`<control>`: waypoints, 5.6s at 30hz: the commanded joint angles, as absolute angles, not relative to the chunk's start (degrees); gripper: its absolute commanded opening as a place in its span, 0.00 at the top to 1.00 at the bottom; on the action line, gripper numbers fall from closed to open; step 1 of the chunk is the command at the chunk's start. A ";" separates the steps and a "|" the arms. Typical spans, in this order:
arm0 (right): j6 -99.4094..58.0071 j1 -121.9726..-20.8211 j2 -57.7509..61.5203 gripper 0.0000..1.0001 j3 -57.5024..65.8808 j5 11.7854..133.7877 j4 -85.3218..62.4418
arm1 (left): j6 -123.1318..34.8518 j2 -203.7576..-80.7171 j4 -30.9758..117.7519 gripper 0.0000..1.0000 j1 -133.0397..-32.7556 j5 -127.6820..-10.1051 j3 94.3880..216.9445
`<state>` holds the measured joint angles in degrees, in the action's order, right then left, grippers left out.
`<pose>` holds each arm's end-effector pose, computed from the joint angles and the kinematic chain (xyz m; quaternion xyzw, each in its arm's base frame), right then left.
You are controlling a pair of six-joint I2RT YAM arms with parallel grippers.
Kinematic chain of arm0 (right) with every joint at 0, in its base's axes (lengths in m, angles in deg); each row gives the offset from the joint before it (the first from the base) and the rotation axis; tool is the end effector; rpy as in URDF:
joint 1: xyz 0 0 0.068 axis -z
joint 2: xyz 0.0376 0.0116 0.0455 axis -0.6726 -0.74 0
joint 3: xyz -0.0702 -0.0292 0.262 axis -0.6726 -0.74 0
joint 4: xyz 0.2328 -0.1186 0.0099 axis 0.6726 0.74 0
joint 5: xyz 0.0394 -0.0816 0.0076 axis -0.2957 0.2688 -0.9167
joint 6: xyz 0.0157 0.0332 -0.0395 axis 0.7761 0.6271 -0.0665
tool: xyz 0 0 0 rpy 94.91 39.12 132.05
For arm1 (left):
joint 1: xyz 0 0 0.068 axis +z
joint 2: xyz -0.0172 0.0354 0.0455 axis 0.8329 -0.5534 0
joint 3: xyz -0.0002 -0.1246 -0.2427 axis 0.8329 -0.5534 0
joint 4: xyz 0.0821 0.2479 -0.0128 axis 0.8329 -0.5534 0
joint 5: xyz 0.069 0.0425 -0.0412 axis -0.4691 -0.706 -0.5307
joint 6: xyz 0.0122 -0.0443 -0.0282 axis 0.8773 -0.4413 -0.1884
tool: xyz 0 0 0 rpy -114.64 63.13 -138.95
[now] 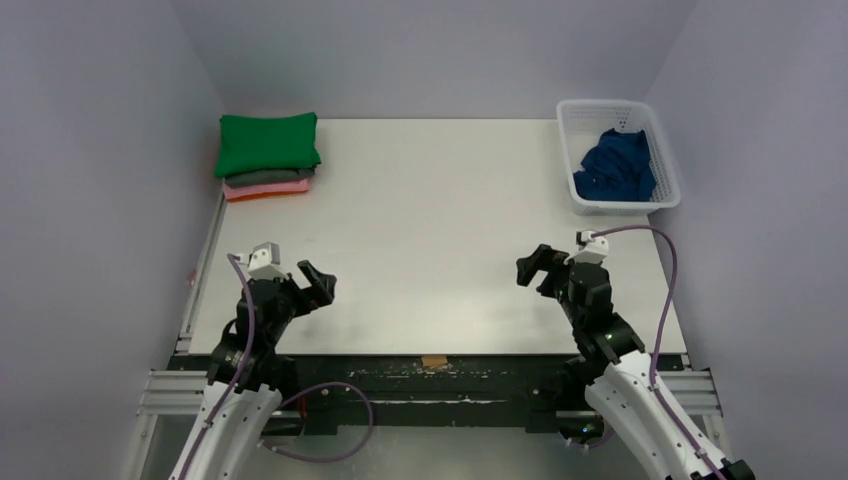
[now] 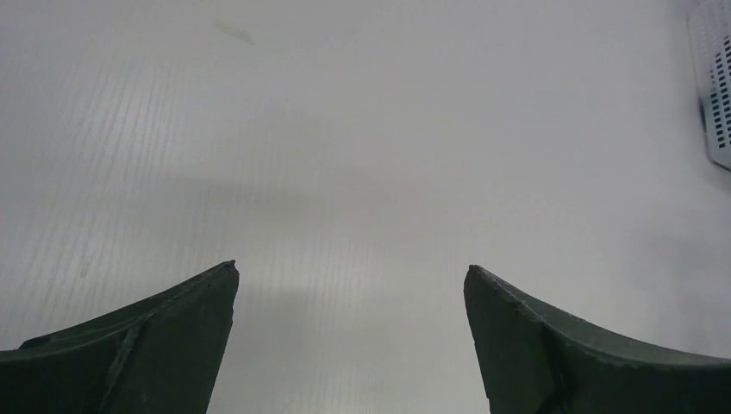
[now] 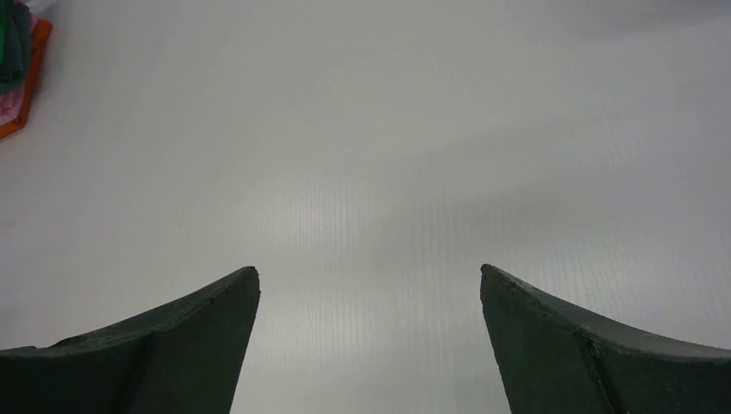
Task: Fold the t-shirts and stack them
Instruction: Grab crumpled tshirt from bin with the right arm, then move the tshirt to the center of the board, then flatten out the tshirt
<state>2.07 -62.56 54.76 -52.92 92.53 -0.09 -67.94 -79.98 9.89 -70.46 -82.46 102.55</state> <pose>0.1341 0.0416 0.2162 0.1257 0.8151 0.1566 0.5434 0.0970 -0.0209 0.2114 -0.1805 0.8256 -0.1873 0.5006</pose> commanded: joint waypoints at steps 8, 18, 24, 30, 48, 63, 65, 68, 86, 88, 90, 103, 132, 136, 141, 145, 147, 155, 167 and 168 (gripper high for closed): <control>3.66 -62.55 45.99 0.01 -36.85 95.57 -1.34 | -68.10 -82.61 12.18 0.00 -70.81 -81.27 103.92; -1.34 -55.52 12.87 0.01 -4.41 105.00 9.52 | -68.39 -82.33 11.47 0.00 -70.81 -82.49 104.25; -5.42 -41.56 -7.24 0.01 13.01 97.70 14.17 | -68.77 -84.63 12.86 0.00 -70.81 -82.06 103.87; -9.05 -33.38 -27.08 0.01 29.66 97.50 18.01 | -68.85 -86.93 15.64 0.00 -70.81 -81.18 103.18; -12.05 -28.20 -56.50 0.27 44.90 89.13 26.08 | -68.95 -88.53 15.42 0.00 -70.81 -81.80 103.42; -8.78 -28.79 -24.34 1.00 39.97 78.11 15.85 | -69.94 -84.34 13.08 0.00 -70.81 -80.41 102.57; -8.88 -29.90 -20.41 1.00 40.62 76.36 15.86 | -70.08 -83.55 12.99 0.00 -70.81 -80.49 102.40; -9.50 -33.45 -15.89 1.00 41.91 73.52 17.54 | -70.22 -83.16 12.91 0.00 -70.81 -80.49 102.32; -8.67 -69.81 -1.26 1.00 24.83 60.30 14.12 | -71.29 -85.27 11.55 0.00 -70.81 -81.10 102.61; -6.82 -70.40 2.88 1.00 15.95 61.16 9.60 | -71.32 -85.25 11.35 0.00 -70.77 -81.21 102.59; -3.26 -70.48 6.79 0.96 5.94 65.10 6.78 | -71.32 -85.22 11.26 0.00 -70.80 -81.15 102.54; 8.89 -70.07 28.32 0.02 -22.58 105.45 23.53 | -73.85 -98.00 19.20 0.00 -70.80 -71.29 101.59; 1.36 -77.39 15.60 0.01 -24.05 103.10 7.74 | -74.68 -140.33 33.85 1.00 -79.73 -76.11 114.79; -0.23 -75.96 8.39 0.08 -19.64 103.06 5.93 | -74.40 -139.15 33.62 1.00 -79.77 -76.62 113.62; -0.88 -70.92 -0.35 0.36 -17.77 93.56 3.01 | -73.97 -139.55 33.89 1.00 -79.78 -76.32 113.47; -0.66 -70.11 -3.65 0.54 -18.78 90.56 1.59 | -73.71 -139.82 33.68 1.00 -79.78 -76.91 113.70; -0.18 -70.08 -3.29 0.64 -19.72 90.15 1.44 | -73.58 -139.88 33.40 1.00 -79.78 -76.95 113.94; 1.31 -70.12 4.99 1.00 -22.97 92.81 1.94 | -73.84 -138.84 32.64 1.00 -79.78 -76.83 114.71; -3.79 -70.12 28.99 1.00 -10.88 100.58 13.80 | -68.59 -109.52 10.51 1.00 -79.78 -88.97 129.32; -4.49 -70.09 30.86 1.00 -8.82 100.12 14.68 | -67.96 -105.79 9.29 1.00 -79.78 -88.87 132.00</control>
<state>-1.50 -70.02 23.61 -15.96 97.95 11.84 -71.85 -116.63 16.90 -79.73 -83.92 123.53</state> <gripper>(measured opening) 0.027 0.030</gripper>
